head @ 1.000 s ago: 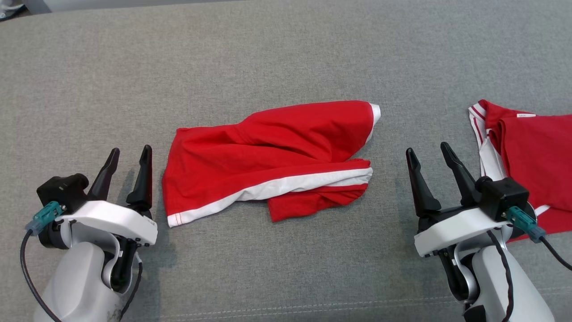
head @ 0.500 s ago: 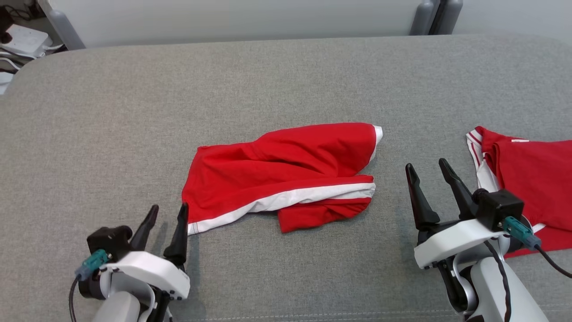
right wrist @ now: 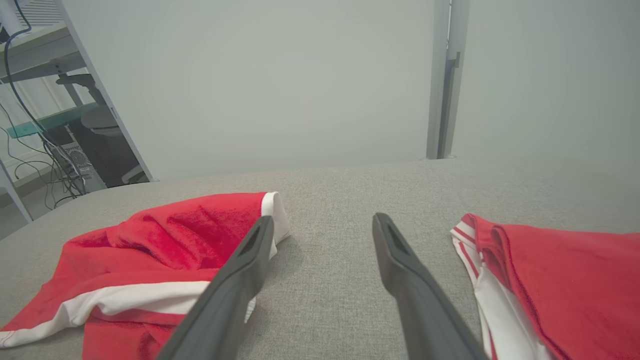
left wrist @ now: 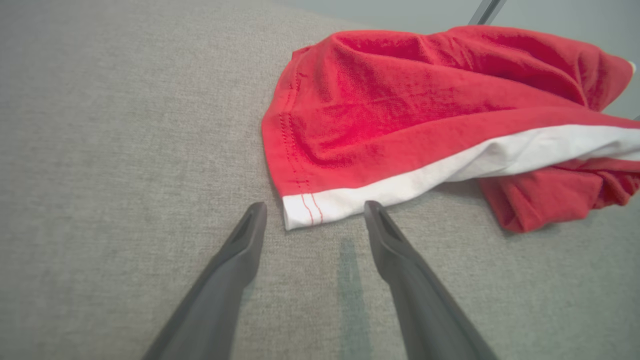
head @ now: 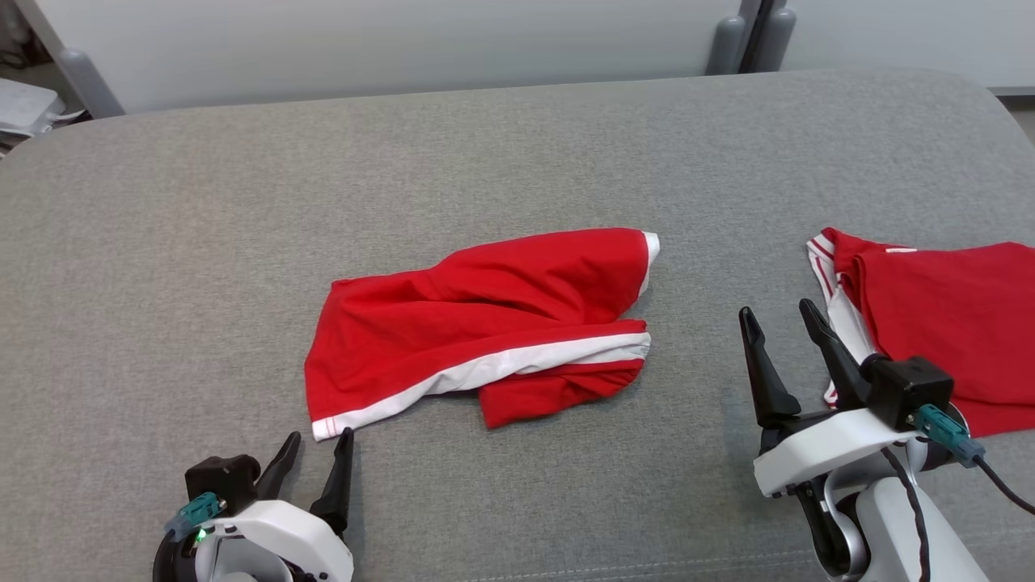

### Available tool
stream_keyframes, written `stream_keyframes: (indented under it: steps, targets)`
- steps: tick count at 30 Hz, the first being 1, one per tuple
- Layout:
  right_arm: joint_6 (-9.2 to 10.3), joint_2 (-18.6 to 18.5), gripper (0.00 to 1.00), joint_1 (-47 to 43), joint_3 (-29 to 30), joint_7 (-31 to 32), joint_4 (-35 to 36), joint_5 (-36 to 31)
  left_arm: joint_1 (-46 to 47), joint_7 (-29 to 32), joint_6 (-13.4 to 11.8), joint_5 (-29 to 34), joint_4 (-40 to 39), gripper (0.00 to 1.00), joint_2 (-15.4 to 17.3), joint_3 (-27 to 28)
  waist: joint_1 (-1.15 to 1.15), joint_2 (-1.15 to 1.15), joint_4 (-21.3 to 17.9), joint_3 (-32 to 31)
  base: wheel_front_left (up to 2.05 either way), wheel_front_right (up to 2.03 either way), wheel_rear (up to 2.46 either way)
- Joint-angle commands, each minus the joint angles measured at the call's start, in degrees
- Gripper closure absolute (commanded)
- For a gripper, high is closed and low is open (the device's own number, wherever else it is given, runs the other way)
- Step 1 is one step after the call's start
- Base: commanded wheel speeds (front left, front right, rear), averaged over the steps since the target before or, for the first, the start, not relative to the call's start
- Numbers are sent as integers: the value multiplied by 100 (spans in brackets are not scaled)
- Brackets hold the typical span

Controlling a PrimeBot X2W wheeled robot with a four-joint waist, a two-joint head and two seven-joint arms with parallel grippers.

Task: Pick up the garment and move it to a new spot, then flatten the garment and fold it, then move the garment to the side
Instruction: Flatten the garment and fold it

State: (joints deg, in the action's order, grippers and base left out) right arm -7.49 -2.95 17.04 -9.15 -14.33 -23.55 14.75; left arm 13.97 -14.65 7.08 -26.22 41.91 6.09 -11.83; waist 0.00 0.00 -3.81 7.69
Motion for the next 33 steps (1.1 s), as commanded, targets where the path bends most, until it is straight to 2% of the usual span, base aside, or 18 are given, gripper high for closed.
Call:
stream_keyframes:
  steps: [1,8,11,16,17,18,26,33]
  targets:
    - [0,7,0,26,-108,-67,155,11,128,-35,41,68,-73,0,84,214,0,0,-55,21,0,0,0]
    - [0,7,0,-34,-43,-67,127,-80,295,-35,41,-138,227,0,84,304,0,0,-177,78,0,0,0]
    - [0,7,0,-49,-76,-67,88,-75,335,-35,41,-218,237,15,115,296,0,0,-203,91,0,0,0]
    - [0,7,0,-50,-284,-67,-129,240,354,-35,41,-295,135,68,143,193,0,0,-148,116,0,0,0]
    - [0,7,0,-42,-353,-67,-181,383,358,-35,41,-312,113,96,150,161,0,0,-126,123,0,0,0]
    - [0,7,0,-29,-444,-67,-245,535,362,-35,41,-337,91,100,155,127,0,0,-102,129,0,0,0]
    - [0,7,0,348,-1050,-67,-685,2234,421,-35,41,-550,-44,100,292,-130,0,0,139,269,0,0,0]
    - [0,7,0,661,-1256,-67,-1209,2882,509,-35,41,-642,-136,100,373,-217,0,0,399,367,0,0,0]
